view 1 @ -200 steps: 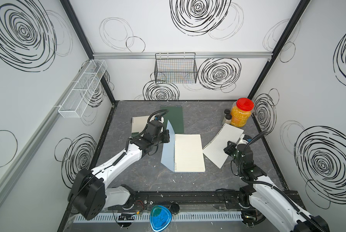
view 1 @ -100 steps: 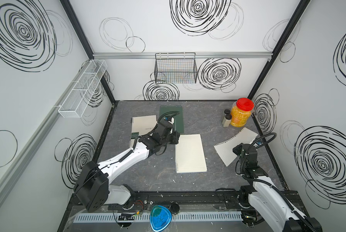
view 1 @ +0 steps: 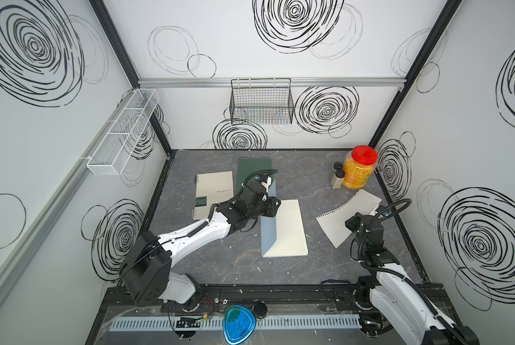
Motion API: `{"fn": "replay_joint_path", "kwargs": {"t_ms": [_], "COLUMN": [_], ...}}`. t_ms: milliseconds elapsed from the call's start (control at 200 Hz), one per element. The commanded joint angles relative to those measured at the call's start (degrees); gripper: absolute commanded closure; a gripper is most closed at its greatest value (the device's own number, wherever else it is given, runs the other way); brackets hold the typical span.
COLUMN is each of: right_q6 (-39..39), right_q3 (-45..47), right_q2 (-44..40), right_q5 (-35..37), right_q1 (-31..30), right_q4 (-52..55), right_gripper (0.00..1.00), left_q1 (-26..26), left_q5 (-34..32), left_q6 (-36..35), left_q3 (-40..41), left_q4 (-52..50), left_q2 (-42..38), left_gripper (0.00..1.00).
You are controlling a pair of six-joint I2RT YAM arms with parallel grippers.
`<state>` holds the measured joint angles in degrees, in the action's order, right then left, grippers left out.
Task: Tear off pages from different notebooks
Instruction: Close the notebook at the center of the board.
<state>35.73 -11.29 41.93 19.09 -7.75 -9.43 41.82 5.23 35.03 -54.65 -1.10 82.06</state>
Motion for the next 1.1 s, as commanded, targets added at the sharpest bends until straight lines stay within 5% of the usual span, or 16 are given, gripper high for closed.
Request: {"fn": "replay_joint_path", "kwargs": {"t_ms": [0, 190, 380, 766, 1091], "right_q6": [-0.1, 0.0, -0.2, -0.5, -0.8], "right_q3": [-1.1, -1.1, -1.2, -1.3, -1.1], "right_q2": [0.4, 0.7, 1.0, 1.8, 1.7], "right_q5": [-0.6, -0.7, -1.0, -1.1, -1.6], "right_q1": [0.2, 0.2, 0.2, 0.2, 0.2], "right_q4": [0.1, -0.1, -0.2, -1.0, -1.4], "right_gripper": [1.00, 1.00, 1.00, 1.00, 1.00], "left_q1": [0.5, 1.8, 2.6, 1.9, 1.9], "left_q5": [1.1, 2.6, -5.5, -11.9, -10.3], "left_q6": [1.6, 2.5, 1.0, 3.1, 6.3], "left_q3": [0.2, 1.1, 6.3, 20.1, 22.9], "left_q4": [4.9, 9.2, 8.5, 1.1, 2.8], "left_q2": [1.1, 1.5, -3.5, -8.8, -3.2], "left_gripper": [0.63, 0.51, 0.41, 0.44, 0.47]}}
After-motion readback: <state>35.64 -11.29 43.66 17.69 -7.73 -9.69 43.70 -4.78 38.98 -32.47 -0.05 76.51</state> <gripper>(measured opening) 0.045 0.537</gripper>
